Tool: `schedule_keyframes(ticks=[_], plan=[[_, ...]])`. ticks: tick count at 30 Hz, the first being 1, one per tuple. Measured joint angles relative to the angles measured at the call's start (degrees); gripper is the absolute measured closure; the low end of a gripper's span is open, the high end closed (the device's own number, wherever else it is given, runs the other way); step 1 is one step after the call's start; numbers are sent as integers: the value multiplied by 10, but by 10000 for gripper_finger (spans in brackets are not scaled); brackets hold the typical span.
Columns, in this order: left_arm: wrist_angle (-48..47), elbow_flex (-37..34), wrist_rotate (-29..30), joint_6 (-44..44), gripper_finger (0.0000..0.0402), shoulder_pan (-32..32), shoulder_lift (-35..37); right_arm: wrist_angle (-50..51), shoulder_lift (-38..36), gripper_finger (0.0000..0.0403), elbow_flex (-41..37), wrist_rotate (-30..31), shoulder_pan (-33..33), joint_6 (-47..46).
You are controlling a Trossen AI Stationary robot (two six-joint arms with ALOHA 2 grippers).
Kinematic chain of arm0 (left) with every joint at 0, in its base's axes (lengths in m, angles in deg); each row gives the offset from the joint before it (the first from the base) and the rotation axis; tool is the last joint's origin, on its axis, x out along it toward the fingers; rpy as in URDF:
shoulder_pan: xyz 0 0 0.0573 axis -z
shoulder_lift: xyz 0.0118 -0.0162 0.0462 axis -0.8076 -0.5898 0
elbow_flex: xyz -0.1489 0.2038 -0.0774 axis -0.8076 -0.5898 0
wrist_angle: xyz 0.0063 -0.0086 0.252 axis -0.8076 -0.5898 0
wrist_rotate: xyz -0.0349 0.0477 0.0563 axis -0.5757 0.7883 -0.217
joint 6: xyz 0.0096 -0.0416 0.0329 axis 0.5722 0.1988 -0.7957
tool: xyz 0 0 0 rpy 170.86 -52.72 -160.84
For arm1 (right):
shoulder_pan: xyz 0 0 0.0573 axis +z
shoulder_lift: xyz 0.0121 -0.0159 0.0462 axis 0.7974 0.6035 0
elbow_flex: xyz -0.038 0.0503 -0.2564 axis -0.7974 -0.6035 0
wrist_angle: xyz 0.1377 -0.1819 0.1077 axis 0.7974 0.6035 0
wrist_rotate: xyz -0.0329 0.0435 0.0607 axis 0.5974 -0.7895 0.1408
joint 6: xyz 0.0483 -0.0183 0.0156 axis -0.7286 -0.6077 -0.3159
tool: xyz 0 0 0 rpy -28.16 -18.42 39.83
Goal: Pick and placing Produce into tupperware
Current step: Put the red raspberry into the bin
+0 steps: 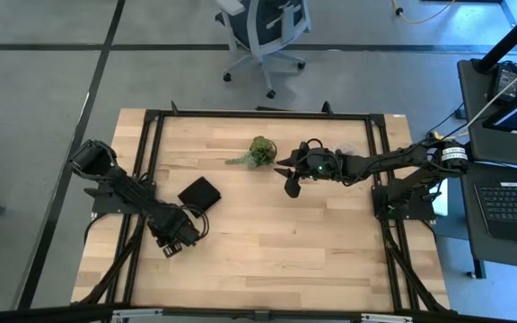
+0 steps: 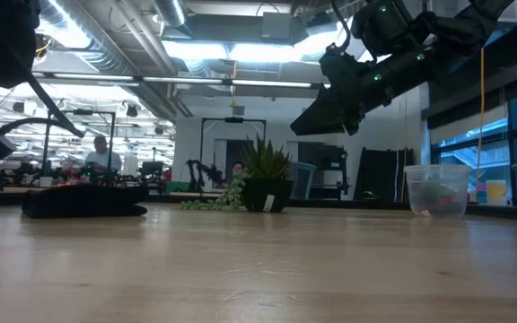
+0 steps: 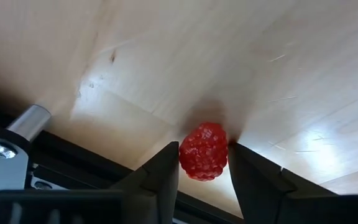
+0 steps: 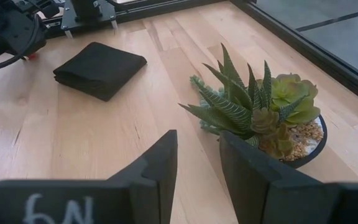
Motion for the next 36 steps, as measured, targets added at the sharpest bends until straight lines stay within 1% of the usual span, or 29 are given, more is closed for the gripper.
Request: schedule_keyframes(ticks=[25,32,36], plan=[[3,0,11,-1,263,0,0,0,0,281,0,0,0,0],[3,0,18,-14,263,0,0,0,0,281,0,0,0,0],[4,0,17,-14,269,0,0,1,0,281,0,0,0,0]])
